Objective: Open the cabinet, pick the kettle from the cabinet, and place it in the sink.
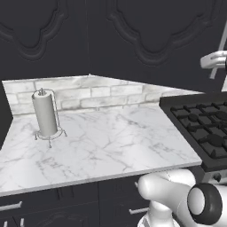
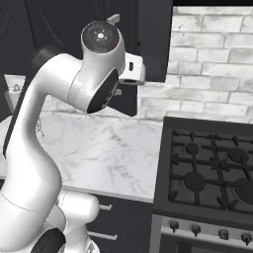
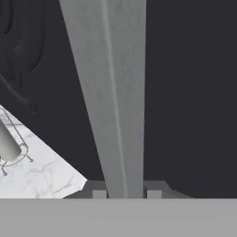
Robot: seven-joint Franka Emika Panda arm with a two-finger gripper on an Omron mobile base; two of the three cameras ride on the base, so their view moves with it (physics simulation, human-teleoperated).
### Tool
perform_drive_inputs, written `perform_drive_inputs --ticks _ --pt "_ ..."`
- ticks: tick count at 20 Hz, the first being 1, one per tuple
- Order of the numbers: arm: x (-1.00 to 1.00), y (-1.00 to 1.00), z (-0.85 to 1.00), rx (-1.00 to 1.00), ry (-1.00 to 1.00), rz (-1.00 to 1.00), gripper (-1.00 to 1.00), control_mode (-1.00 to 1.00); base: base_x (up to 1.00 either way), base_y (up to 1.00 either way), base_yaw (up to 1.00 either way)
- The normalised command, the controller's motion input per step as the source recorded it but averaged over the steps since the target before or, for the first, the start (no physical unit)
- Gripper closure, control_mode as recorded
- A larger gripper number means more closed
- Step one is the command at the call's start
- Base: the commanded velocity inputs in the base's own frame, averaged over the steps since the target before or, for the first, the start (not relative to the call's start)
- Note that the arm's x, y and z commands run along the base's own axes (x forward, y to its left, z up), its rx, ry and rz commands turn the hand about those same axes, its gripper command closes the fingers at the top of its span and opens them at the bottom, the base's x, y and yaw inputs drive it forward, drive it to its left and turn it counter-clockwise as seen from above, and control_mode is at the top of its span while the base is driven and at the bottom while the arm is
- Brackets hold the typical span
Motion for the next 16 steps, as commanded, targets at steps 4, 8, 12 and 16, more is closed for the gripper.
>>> perform_drive_inputs --ticks 4,8,12,16 --pt "-0.47 0.25 0.0 0.0 0.0 -0.11 1.0 -1.0 0.0 0.0 0.0" --pt "-0.42 0.28 0.0 0.0 0.0 -0.11 1.0 -1.0 0.0 0.0 0.0" --pt "-0.38 0.3 0.0 0.0 0.0 -0.09 1.0 -1.0 0.0 0.0 0.0" --pt "-0.34 0.34 0.0 0.0 0.0 -0.08 1.0 -1.0 0.0 0.0 0.0"
